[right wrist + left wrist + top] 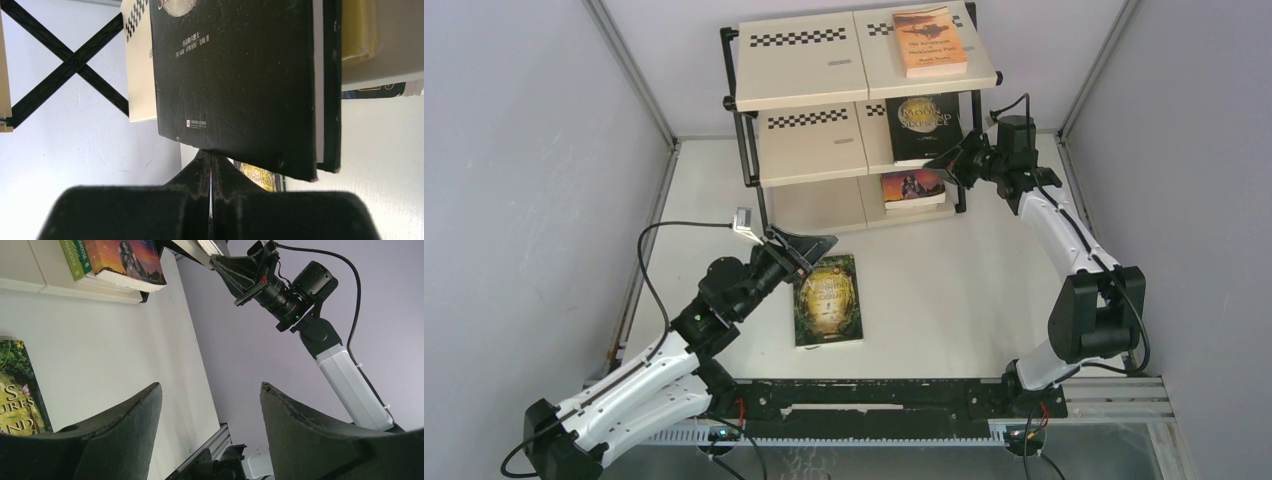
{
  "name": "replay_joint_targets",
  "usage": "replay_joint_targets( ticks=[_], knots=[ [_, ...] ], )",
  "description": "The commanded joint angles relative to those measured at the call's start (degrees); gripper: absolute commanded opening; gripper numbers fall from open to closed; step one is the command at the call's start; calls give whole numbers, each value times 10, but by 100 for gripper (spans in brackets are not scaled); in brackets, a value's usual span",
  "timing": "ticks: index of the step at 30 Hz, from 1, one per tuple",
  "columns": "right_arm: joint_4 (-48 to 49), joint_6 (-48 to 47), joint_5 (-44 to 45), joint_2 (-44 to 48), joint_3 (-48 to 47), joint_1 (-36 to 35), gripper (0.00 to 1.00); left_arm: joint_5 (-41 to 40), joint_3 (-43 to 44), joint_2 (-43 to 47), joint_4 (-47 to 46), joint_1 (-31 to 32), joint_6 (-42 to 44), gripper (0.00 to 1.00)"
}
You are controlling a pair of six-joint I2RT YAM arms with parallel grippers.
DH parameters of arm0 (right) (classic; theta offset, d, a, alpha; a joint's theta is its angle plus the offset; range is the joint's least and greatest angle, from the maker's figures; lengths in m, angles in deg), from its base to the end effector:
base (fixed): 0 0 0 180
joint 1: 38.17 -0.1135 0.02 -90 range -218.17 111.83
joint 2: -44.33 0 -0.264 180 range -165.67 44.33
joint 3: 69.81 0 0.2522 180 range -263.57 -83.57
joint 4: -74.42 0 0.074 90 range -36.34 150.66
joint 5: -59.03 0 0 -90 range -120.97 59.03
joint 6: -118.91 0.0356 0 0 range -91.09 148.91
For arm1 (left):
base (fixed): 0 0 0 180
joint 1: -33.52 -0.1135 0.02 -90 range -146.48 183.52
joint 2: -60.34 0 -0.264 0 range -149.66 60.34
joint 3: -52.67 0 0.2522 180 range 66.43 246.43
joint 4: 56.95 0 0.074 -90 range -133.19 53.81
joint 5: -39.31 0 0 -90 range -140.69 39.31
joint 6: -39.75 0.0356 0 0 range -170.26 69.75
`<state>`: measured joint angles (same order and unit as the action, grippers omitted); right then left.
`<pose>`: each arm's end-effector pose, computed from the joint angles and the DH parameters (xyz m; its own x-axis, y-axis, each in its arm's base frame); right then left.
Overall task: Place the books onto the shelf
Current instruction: Adjust the book on the shelf.
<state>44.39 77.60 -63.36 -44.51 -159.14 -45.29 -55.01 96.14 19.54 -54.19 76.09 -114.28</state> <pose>0.3523 0.0632 0.3283 -0.7489 0.5457 -0.3759 -0.0069 0.5609 0.8279 0.1355 -0.1209 0.2976 -0.5571 -0.7056 -0.4380 0.2701 0.3448 -0.8990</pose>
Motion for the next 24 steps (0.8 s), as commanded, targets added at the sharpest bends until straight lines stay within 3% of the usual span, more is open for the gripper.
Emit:
replay_joint_targets(
  ticks=[1,24],
  knots=[
    [23,-12,3,-4,-28,2,0,-4,-2,-2,-17,-6,12,76],
    [21,-17,-2,-4,-36,30,0,0,-1,-26,-38,-8,5,76]
  ],
)
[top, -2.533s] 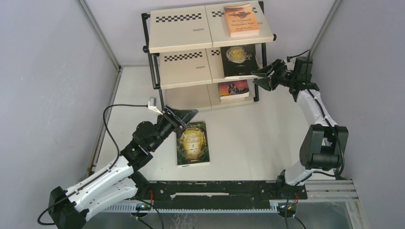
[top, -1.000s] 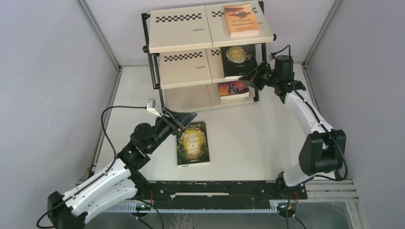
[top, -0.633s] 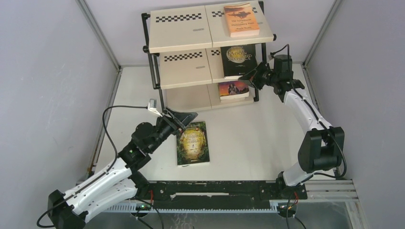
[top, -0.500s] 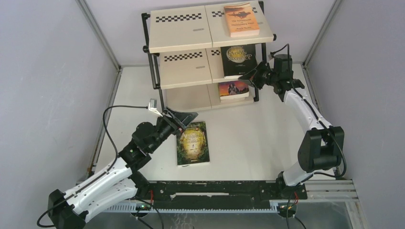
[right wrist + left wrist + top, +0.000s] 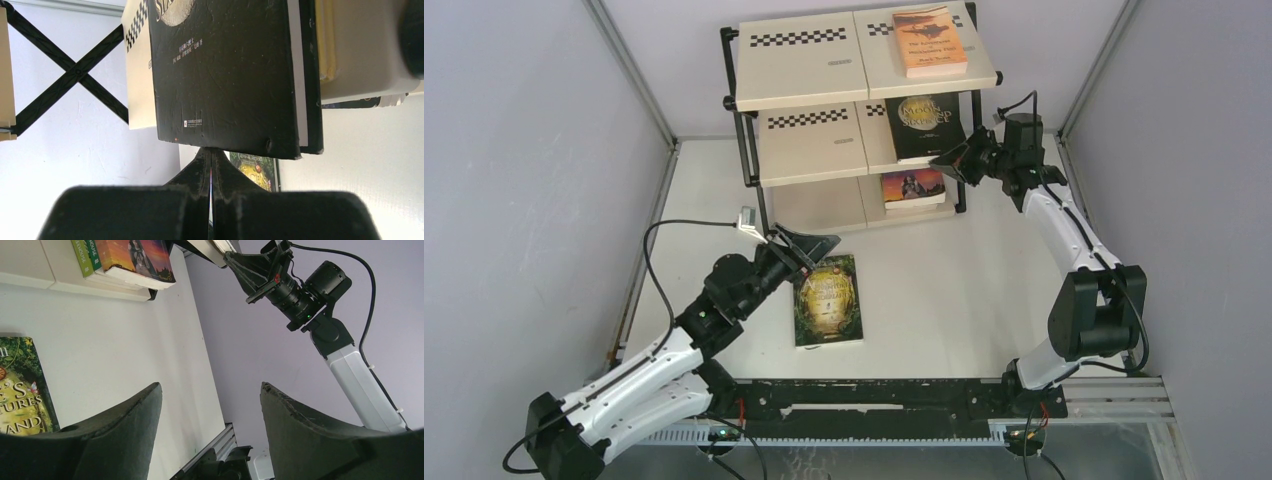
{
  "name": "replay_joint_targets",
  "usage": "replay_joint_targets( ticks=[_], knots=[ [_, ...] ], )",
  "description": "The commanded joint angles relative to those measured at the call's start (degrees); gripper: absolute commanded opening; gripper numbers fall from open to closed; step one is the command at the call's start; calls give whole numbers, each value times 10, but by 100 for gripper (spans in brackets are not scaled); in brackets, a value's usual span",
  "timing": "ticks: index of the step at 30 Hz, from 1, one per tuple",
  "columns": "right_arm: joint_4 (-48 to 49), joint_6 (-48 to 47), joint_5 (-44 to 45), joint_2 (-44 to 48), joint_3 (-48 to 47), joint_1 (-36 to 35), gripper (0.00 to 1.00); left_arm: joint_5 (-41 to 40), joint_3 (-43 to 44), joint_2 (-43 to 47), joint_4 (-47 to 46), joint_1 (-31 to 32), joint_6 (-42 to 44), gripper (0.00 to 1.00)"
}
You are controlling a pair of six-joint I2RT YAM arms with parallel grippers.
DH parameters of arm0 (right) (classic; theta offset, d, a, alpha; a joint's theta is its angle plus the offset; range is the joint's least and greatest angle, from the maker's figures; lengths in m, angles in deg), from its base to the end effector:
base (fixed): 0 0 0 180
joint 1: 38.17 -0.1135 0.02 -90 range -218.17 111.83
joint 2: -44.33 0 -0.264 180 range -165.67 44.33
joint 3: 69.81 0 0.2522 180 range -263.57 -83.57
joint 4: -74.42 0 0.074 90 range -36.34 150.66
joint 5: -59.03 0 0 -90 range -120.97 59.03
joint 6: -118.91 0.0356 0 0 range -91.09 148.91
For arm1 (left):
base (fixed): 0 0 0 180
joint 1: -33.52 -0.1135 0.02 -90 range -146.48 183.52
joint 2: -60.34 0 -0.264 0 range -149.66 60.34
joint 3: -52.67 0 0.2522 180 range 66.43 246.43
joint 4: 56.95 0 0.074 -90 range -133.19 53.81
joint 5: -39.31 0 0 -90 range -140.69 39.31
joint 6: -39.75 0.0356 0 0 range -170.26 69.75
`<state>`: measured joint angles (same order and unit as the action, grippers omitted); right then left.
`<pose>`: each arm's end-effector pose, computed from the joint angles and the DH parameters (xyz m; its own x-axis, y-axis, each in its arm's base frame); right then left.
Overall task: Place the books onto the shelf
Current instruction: Adjust the book on the shelf.
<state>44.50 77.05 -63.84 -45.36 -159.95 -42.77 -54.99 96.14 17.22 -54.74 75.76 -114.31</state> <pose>0.3585 0.0482 0.3284 -0.7282 0.5690 -0.3821 0.0060 0.5628 0.8266 0.1417 -0.1250 0.2919 -0.5634 -0.6996 -0.4394 0.2474 0.3646 -0.8977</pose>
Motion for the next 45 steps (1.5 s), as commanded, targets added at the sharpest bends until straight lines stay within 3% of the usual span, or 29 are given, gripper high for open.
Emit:
replay_joint_targets(
  ticks=[1,38,45],
  knots=[
    [21,-11,3,4,-28,5,0,0,-1,-3,-33,-4,5,76],
    [-12,-22,-6,0,-70,5,0,-1,6,-16,-25,-9,7,77],
    [-52,-55,12,76,-20,-13,18,-22,-5,-6,65,-12,-8,78]
  ],
)
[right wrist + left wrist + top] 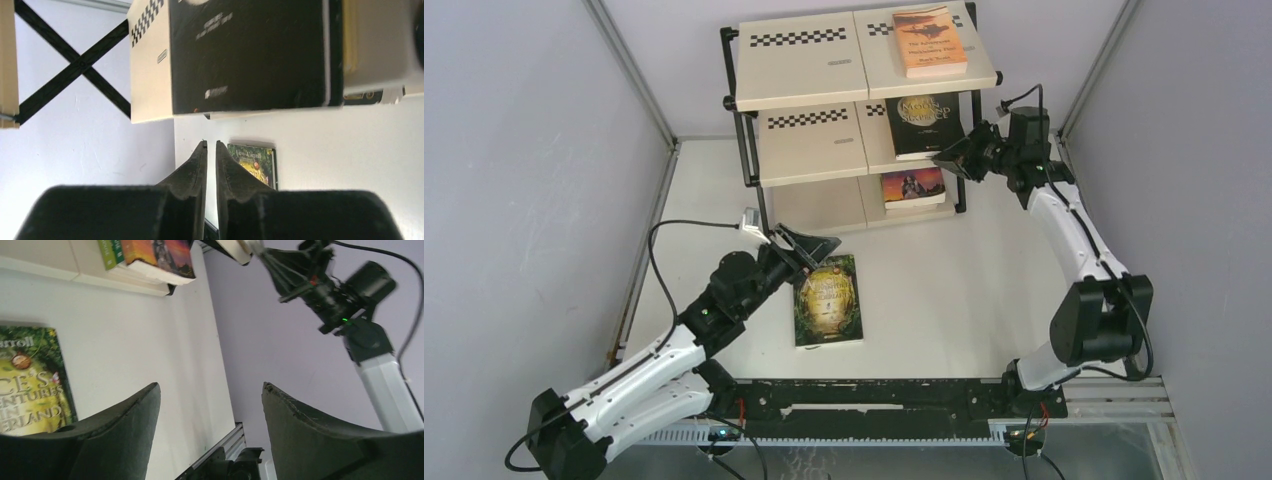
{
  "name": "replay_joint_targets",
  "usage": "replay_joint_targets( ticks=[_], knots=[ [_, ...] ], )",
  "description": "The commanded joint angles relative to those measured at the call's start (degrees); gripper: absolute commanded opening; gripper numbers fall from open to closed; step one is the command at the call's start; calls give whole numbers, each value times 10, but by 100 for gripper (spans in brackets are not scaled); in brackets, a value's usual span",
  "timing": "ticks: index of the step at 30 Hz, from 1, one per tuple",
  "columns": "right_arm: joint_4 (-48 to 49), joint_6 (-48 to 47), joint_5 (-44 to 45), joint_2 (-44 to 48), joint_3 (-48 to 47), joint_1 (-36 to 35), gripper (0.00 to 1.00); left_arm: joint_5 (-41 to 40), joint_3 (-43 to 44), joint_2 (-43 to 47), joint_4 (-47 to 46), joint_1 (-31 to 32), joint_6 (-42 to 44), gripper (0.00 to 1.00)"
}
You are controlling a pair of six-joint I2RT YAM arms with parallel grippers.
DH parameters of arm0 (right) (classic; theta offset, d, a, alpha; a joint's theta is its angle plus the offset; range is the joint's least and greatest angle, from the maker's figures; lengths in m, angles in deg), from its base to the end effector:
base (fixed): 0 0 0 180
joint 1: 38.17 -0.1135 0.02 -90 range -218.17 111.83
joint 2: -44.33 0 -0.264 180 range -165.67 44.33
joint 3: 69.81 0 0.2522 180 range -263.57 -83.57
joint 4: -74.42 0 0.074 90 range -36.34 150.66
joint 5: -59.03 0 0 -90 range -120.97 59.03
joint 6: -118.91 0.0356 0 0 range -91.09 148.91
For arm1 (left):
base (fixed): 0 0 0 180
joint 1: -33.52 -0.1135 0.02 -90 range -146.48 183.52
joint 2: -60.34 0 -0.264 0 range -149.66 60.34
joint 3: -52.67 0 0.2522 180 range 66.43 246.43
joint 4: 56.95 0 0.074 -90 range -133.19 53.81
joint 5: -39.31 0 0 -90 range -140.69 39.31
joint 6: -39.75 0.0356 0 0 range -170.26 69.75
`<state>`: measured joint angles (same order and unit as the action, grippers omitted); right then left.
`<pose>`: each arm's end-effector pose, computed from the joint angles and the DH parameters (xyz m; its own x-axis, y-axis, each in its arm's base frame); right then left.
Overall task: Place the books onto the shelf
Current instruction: Adjust the book on the shelf.
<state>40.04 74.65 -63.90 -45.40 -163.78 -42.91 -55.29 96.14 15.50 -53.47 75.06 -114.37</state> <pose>0.3573 0.0490 0.3440 -0.7344 0.5423 -0.4081 -0.0170 0.5864 0.8099 0.1471 -0.1265 0.2844 -0.5685 -0.6945 -0.4410 0.2055 0.3992 -0.8935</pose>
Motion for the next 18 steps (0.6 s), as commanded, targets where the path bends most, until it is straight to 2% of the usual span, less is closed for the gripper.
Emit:
replay_joint_targets(
  ticks=[1,6,11,14,18],
  knots=[
    [-7,-36,15,90,34,-16,20,-22,-7,13,72,-4,-13,78],
    [-19,-61,26,147,117,-64,34,-33,-38,26,145,-3,-45,78],
    [-21,-88,74,186,187,-146,49,-51,-71,46,201,-4,-73,79],
    [0,-85,107,199,231,-196,53,-62,-77,51,240,-3,-84,79],
    [29,-74,131,189,278,-250,54,-74,-88,56,278,-3,-97,79]
  ],
)
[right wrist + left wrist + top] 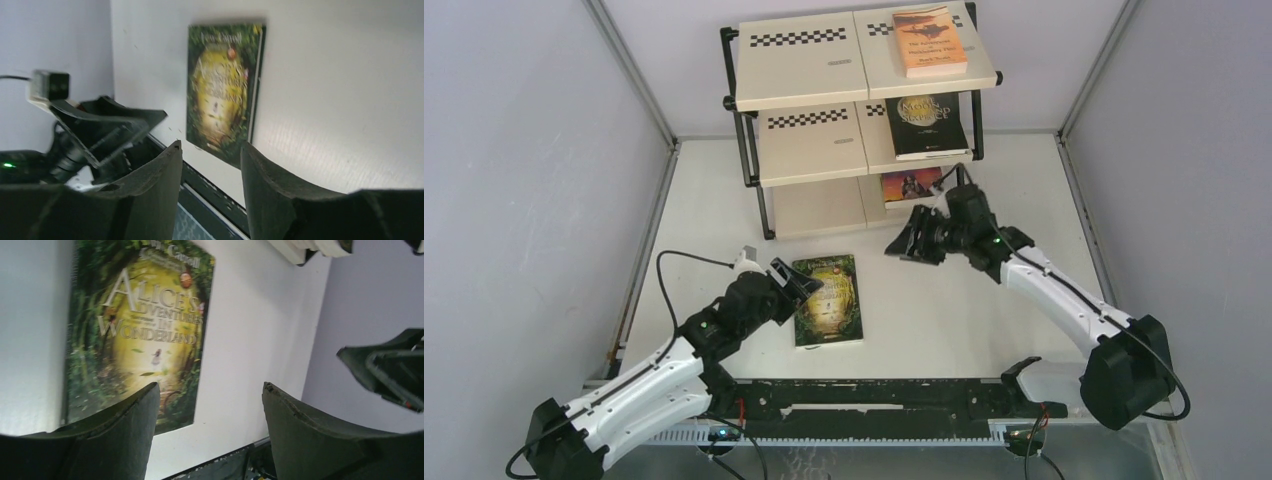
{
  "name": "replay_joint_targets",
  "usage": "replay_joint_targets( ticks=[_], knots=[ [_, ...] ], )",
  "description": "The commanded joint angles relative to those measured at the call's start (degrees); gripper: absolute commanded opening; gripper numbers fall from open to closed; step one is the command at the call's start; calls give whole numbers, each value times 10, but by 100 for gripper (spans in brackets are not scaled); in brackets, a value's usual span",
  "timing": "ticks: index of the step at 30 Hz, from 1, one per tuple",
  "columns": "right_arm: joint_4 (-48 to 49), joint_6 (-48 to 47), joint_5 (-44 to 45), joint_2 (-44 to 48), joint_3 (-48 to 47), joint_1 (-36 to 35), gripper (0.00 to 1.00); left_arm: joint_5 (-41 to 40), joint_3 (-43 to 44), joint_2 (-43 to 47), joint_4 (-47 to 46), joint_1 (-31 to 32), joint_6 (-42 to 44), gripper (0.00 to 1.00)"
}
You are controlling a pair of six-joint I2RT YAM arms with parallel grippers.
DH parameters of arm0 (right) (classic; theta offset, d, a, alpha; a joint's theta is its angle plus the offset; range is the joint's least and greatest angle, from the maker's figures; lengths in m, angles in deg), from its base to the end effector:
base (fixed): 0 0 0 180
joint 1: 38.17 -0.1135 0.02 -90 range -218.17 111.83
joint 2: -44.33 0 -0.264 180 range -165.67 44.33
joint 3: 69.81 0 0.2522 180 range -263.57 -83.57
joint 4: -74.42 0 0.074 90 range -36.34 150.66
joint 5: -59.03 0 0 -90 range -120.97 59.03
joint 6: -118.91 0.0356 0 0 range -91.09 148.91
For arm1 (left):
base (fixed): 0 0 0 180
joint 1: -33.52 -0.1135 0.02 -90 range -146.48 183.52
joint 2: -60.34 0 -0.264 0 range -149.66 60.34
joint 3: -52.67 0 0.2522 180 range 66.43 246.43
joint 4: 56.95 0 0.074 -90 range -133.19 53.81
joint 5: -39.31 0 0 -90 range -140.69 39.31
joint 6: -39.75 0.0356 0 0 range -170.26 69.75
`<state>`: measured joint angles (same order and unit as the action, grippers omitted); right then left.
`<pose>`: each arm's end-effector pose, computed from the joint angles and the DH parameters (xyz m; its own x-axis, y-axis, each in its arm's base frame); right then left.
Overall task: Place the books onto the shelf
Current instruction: Adjust the book on the shelf, then pick up the book from the center of the board.
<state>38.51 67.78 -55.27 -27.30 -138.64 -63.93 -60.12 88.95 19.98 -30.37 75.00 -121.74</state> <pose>0.2384 0.1313 0.2852 -0.8686 0.2159 -0.4460 -0.1801 0.7010 0.6901 0.1269 -0.1044 0.2109 -0.6408 -0.6821 -0.3523 -0.1884 0.5846 -0.7892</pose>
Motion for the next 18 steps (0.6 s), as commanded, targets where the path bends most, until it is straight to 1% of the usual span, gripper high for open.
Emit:
replay_joint_targets(
  ticks=[1,4,9,18],
  knots=[
    [53,-2,46,2,35,-50,54,-29,-18,12,58,-3,-27,79],
    [74,10,52,-24,56,-77,54,-38,-27,15,80,-3,-39,79],
    [93,10,65,-84,59,-108,55,-55,-30,6,116,-4,-51,80],
    [159,15,39,-186,59,-117,55,-64,-38,-29,108,-8,-49,81]
  ],
)
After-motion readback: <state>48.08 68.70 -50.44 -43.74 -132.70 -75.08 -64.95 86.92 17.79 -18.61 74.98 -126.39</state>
